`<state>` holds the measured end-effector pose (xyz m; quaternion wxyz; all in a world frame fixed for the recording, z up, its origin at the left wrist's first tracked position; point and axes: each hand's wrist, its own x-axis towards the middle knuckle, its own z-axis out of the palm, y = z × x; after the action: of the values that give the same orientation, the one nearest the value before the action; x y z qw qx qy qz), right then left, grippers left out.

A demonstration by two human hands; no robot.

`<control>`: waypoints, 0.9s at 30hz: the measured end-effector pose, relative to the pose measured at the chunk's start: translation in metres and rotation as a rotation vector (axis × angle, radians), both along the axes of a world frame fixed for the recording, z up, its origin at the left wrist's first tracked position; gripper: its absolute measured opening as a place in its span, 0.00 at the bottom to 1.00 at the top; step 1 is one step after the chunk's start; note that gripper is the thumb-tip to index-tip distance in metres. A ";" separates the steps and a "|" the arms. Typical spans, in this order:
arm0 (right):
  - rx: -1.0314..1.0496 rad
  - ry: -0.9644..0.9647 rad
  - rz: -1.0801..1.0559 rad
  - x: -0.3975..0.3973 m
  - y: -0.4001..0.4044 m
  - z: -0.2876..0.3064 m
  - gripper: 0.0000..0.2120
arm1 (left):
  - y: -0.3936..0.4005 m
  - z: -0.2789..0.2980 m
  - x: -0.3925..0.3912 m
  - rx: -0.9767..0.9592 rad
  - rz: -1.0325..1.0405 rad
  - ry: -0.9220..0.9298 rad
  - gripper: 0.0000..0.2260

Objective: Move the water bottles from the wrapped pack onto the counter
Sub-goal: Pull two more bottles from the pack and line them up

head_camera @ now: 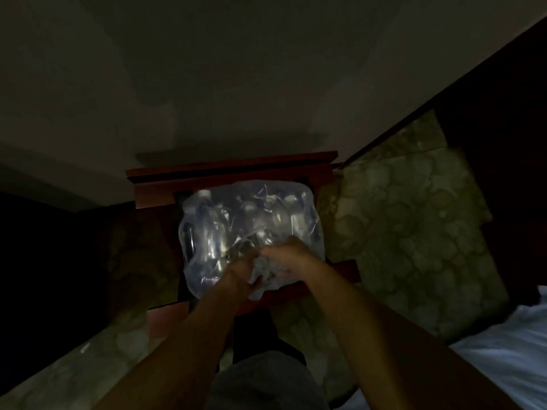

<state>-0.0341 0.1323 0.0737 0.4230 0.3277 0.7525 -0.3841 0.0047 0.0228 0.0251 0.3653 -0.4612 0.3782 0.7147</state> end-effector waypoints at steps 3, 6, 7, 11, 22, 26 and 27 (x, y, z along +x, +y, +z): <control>0.206 0.077 0.380 -0.003 0.008 0.023 0.32 | -0.007 0.021 0.012 0.197 0.166 -0.004 0.17; 0.261 0.124 0.441 0.000 0.005 0.042 0.37 | -0.024 0.040 0.017 0.322 0.113 0.050 0.18; 0.287 0.140 0.441 0.005 0.001 0.048 0.36 | -0.030 0.047 0.019 0.338 0.080 0.076 0.18; 0.288 0.198 0.226 0.030 -0.016 0.058 0.35 | -0.048 0.075 0.029 0.394 -0.025 0.046 0.12; 0.102 0.404 -0.064 0.065 -0.044 0.101 0.33 | -0.071 0.124 0.055 0.281 -0.089 0.204 0.06; 0.140 0.564 0.010 0.074 -0.058 0.131 0.39 | -0.083 0.149 0.055 0.256 -0.040 0.326 0.09; 0.144 0.614 0.014 0.079 -0.060 0.137 0.37 | -0.086 0.157 0.056 0.259 -0.042 0.369 0.09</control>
<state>0.0448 0.0728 0.2105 0.1543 0.2205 0.8725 -0.4077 0.0605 -0.0632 0.1819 0.3611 -0.2640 0.3533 0.8216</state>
